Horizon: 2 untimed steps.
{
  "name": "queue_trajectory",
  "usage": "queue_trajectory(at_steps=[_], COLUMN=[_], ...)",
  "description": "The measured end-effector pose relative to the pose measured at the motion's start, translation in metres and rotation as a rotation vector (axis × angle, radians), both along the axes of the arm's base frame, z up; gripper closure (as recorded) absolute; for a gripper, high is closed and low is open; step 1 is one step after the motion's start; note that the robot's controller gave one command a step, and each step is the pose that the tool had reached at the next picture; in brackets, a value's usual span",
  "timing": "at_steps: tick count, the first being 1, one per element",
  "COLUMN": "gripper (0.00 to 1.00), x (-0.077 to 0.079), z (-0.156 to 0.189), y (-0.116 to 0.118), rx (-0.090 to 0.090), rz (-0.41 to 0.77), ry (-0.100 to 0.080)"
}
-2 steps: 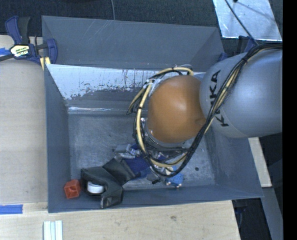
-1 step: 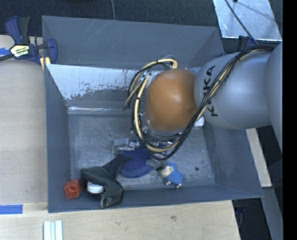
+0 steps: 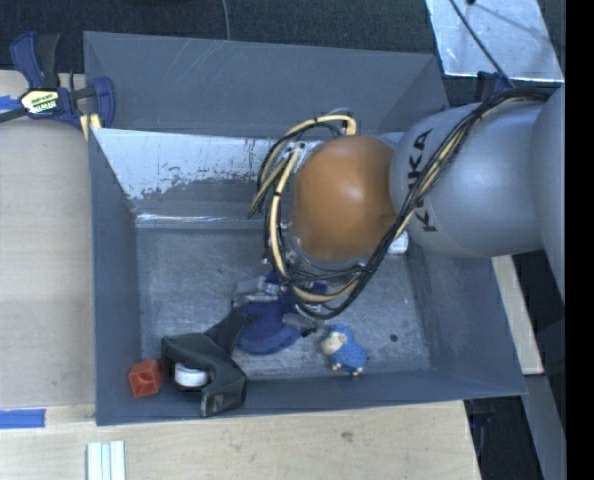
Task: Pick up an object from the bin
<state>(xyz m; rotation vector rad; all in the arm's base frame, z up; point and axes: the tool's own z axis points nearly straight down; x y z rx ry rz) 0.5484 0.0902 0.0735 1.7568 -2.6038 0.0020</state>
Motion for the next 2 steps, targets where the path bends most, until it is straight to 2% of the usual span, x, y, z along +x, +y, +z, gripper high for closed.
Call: queue_trajectory(at_steps=[1, 2], gripper=[1.0, 1.0], x=[-0.045, -0.061], z=[0.153, 0.166], y=[0.019, -0.015], rx=[0.004, 0.001], rz=[0.053, 0.17], ry=[-0.009, 0.0])
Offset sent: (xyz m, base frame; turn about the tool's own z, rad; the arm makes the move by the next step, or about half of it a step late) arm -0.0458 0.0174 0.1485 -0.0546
